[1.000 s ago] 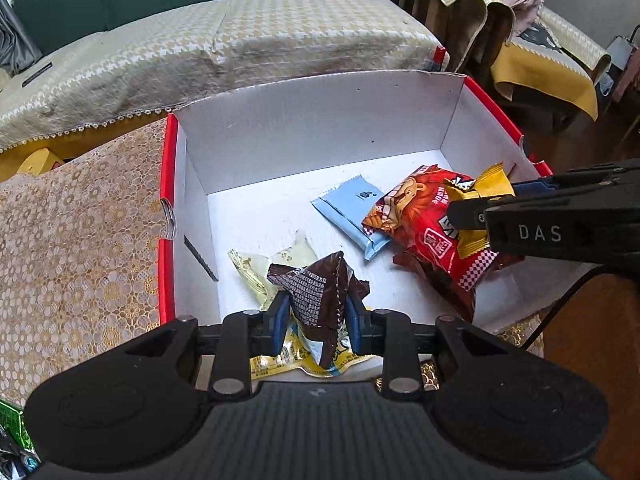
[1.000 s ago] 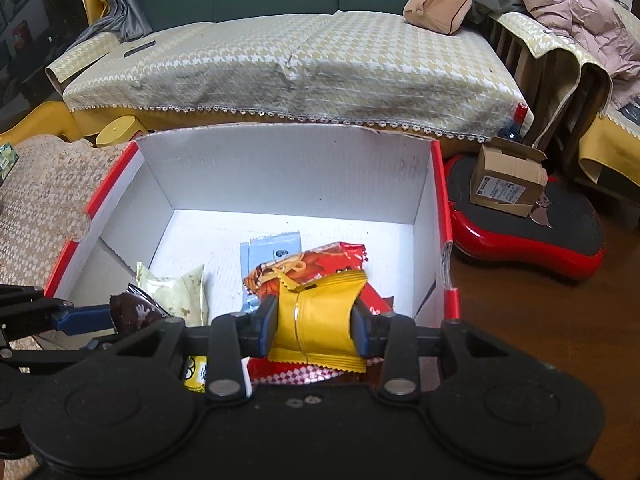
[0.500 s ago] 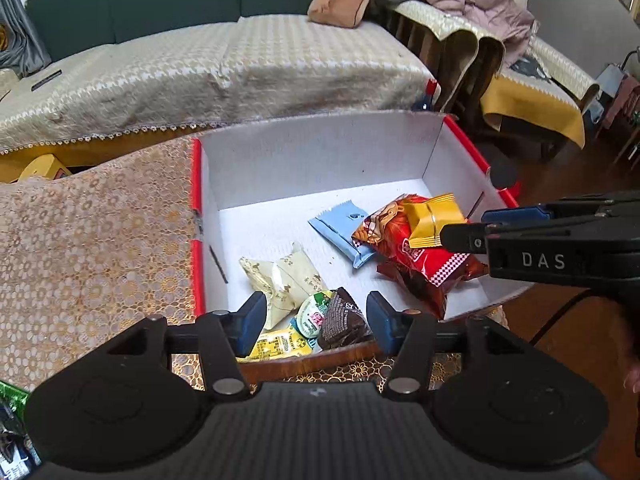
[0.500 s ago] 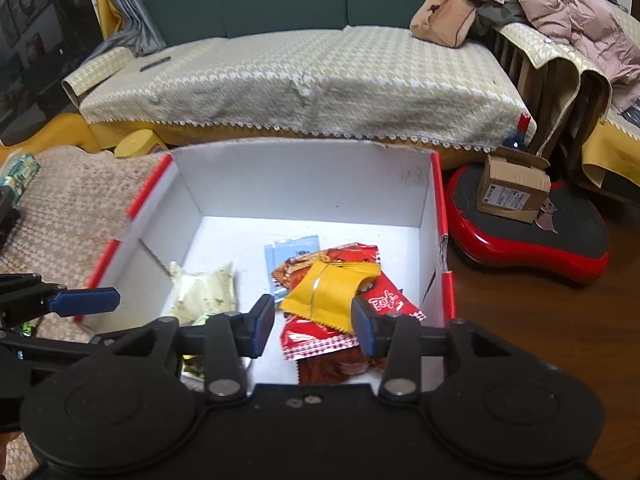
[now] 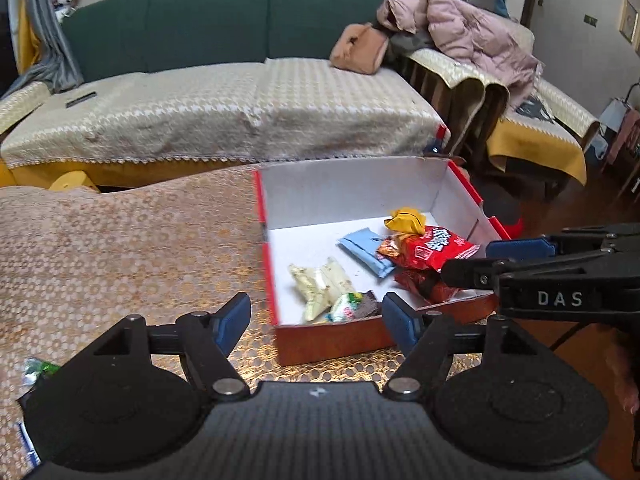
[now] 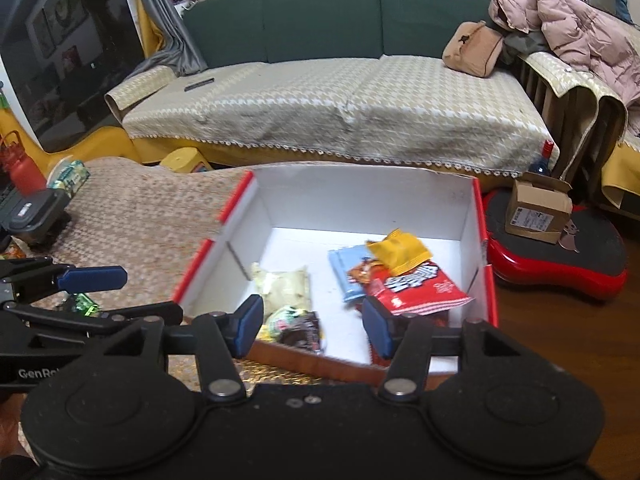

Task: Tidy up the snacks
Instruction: 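Withdraw both tools from the box back toward the remaining snacks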

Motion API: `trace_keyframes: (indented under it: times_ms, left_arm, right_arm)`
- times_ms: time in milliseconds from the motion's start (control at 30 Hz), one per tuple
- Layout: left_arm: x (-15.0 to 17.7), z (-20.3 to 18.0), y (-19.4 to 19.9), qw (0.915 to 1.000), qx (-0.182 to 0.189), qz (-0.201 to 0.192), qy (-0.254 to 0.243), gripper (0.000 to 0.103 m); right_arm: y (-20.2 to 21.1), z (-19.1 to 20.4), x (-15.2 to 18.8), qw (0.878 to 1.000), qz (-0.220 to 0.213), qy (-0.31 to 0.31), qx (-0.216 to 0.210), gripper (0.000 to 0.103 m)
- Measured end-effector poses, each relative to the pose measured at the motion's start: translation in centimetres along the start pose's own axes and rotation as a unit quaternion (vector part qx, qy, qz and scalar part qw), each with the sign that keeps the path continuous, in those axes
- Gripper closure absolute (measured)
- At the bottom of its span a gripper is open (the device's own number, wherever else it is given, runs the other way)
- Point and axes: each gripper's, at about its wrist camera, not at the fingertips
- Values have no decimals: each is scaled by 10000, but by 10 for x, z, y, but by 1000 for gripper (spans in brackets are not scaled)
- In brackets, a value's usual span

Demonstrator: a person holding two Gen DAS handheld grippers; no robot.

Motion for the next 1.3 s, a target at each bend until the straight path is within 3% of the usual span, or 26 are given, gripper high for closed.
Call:
trace_keyframes:
  times_ms: [200, 267, 300, 333, 500, 633, 967, 1300]
  left_arm:
    - [22, 22, 29, 9995, -197, -131, 230, 25]
    - [32, 29, 38, 9990, -274, -177, 302, 23]
    - [38, 32, 42, 9987, -326, -193, 331, 22]
    - [44, 36, 45, 9985, -368, -205, 358, 22]
    - [74, 53, 60, 9969, -563, -205, 517, 21]
    - [102, 70, 71, 9943, -796, -232, 665, 15]
    - [151, 147, 79, 9911, -992, 38, 887, 15]
    - [177, 203, 44, 9939, -850, 389, 591, 15]
  right_arm:
    - [7, 24, 15, 9996, 31, 78, -287, 46]
    - [8, 34, 22, 9991, 34, 94, -407, 37]
    - [9, 38, 26, 9989, 16, 112, -452, 20]
    - [10, 44, 31, 9986, -31, 141, -500, 12]
    - [8, 69, 51, 9965, 60, 339, -756, 11]
    - [3, 91, 67, 9939, 150, 503, -965, 1]
    - [-27, 150, 92, 9874, 532, 979, -1126, 0]
    - [-75, 194, 98, 9757, 941, 1541, -1241, 0]
Point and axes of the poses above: each gripper's, at about its wrist camera, not at the fingertips, and y roughly against the way its jaws point, z to its left, x to its underside, and after that the axes turned 13 degrees about -y, right-handed
